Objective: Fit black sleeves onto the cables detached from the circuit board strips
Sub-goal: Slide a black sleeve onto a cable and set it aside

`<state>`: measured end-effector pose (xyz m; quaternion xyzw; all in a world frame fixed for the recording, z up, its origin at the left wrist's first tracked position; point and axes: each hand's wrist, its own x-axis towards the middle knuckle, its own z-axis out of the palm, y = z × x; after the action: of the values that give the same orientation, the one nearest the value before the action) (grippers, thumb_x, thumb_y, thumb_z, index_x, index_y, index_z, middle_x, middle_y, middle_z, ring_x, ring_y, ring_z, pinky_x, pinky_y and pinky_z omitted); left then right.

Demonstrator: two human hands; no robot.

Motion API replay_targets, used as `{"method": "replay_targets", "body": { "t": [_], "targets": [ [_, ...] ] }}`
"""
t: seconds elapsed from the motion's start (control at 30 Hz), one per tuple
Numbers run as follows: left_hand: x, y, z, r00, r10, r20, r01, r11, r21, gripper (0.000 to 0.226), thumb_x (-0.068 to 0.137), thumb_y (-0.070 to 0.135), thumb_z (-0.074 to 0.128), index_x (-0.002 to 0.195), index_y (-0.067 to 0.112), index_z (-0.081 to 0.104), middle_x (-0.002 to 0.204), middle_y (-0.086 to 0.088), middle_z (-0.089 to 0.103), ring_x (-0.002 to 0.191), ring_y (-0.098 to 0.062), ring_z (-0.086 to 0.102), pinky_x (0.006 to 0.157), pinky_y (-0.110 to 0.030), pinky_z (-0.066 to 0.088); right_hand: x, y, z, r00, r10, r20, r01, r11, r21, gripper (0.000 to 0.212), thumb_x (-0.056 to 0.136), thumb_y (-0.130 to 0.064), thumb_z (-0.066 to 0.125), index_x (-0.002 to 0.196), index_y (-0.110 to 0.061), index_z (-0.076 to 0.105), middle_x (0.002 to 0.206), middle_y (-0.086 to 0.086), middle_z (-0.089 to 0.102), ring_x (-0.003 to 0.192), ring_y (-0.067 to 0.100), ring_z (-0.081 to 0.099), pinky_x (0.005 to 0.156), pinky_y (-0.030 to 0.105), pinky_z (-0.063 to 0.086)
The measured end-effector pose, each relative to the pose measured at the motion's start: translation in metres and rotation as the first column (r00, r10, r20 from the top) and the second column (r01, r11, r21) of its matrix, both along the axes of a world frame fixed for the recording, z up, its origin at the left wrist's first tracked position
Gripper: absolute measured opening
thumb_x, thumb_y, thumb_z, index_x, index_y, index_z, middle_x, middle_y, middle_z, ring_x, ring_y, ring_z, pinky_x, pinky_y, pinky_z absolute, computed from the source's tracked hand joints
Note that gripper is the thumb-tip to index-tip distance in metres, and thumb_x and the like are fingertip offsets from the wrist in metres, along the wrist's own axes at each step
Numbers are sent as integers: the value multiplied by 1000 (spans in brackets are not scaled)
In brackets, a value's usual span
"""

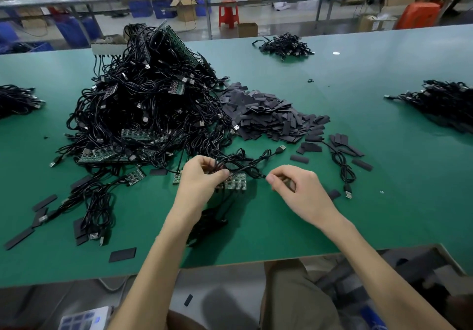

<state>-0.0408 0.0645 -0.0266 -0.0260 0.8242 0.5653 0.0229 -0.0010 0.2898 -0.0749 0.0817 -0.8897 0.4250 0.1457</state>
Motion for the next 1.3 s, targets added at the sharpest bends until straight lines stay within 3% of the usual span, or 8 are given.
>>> {"method": "replay_targets", "body": {
  "t": [0.17,0.37,0.43,0.6,0.73,0.97,1.13,1.3],
  "targets": [
    [10,18,-10,997,63,54,-75,961,268,31,86,11,80,108,-2,62,95,-10,67,84,-18,63,84,-40,57,2,-1,5,998,62,25,-60,996,-59,18,99,-34,67,91,-20,76,78,-11,71,61,-9,56,60,5,38],
    [18,40,-19,992,-76,98,50,967,248,33,84,20,83,105,4,63,93,-5,68,78,-8,64,74,-22,53,0,6,8,984,124,129,-94,970,-223,14,96,-25,72,86,-17,77,65,-15,69,54,-3,56,57,7,38],
    [17,40,-20,981,-146,127,112,964,242,33,83,26,84,104,8,66,92,-4,71,80,-10,66,77,-26,53,-2,8,7,975,144,167,-96,959,-268,13,95,-19,72,86,-12,77,64,-11,68,57,-2,59,60,8,41],
    [17,42,-19,983,-157,98,144,982,122,41,72,18,93,99,10,64,80,-8,75,65,-13,68,67,-36,57,-2,9,8,969,157,191,-98,953,-287,11,95,-15,72,87,-9,77,66,-4,69,60,4,61,61,12,44],
    [14,49,-22,994,-95,53,95,995,0,39,70,23,93,93,15,63,89,-14,74,69,-20,65,72,-47,58,-1,8,6,966,125,227,-71,969,-236,12,92,-17,74,84,-8,72,75,14,70,55,3,46,55,17,37],
    [14,57,-22,996,-80,45,83,995,-56,32,70,25,91,84,23,62,73,-10,73,58,-18,59,55,-34,48,-5,9,4,967,58,247,-16,985,-169,18,91,-21,73,78,-12,65,74,11,70,58,7,47,59,28,40],
    [15,60,-23,1000,-12,10,14,984,-175,28,74,30,84,85,26,59,73,5,64,58,-11,56,52,-28,40,-1,5,5,978,25,208,-1,993,-118,22,90,-19,73,73,-11,61,69,7,67,54,2,42,56,20,36],
    [10,48,-22,999,-10,-46,-2,967,-254,30,79,28,82,97,21,60,88,6,66,77,-12,63,66,-33,51,-2,4,9,982,7,190,35,976,-216,20,94,-21,72,77,-10,65,73,11,69,59,13,51,62,30,43]
  ]
}}
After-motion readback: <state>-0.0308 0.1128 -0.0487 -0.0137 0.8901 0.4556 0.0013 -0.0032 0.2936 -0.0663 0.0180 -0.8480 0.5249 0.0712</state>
